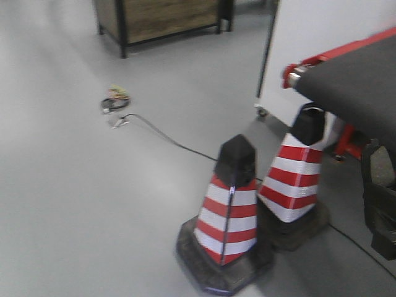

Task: Move and align brake pads A on conveyor
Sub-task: 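Turn and drive up to the dark grey conveyor belt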

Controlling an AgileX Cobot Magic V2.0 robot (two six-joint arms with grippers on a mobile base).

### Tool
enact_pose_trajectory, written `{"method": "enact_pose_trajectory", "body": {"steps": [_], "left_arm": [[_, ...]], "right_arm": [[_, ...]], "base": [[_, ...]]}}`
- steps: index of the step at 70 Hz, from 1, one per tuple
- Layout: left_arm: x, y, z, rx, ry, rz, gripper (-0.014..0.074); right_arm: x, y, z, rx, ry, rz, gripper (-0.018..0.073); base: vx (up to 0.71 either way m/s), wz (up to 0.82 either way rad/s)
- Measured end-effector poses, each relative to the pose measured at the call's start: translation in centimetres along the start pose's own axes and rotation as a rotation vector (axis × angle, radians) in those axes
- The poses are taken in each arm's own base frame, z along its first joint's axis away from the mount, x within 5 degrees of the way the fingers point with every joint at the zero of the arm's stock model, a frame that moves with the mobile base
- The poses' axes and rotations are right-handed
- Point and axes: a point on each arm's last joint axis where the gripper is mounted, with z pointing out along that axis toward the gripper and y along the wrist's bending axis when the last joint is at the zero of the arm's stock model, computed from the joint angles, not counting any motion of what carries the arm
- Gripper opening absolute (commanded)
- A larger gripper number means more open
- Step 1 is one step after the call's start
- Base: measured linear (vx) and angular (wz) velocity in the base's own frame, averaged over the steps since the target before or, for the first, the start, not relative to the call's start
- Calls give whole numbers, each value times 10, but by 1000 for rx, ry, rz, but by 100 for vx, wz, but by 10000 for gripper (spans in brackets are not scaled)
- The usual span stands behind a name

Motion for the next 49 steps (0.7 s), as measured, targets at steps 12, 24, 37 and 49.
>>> {"method": "enact_pose_trajectory", "body": {"steps": [12, 24, 37, 49], "left_arm": [[0, 0, 0, 0, 0, 0, 174], [0, 0, 0, 0, 0, 0, 174], [0, 0, 0, 0, 0, 0, 174], [0, 0, 0, 0, 0, 0, 174]], "right_arm": [[0, 0, 0, 0, 0, 0, -6], [0, 0, 0, 0, 0, 0, -6], [0, 0, 0, 0, 0, 0, -6], [0, 0, 0, 0, 0, 0, -6]], "base": [[23, -71], [25, -68], [25, -65], [24, -65]]}}
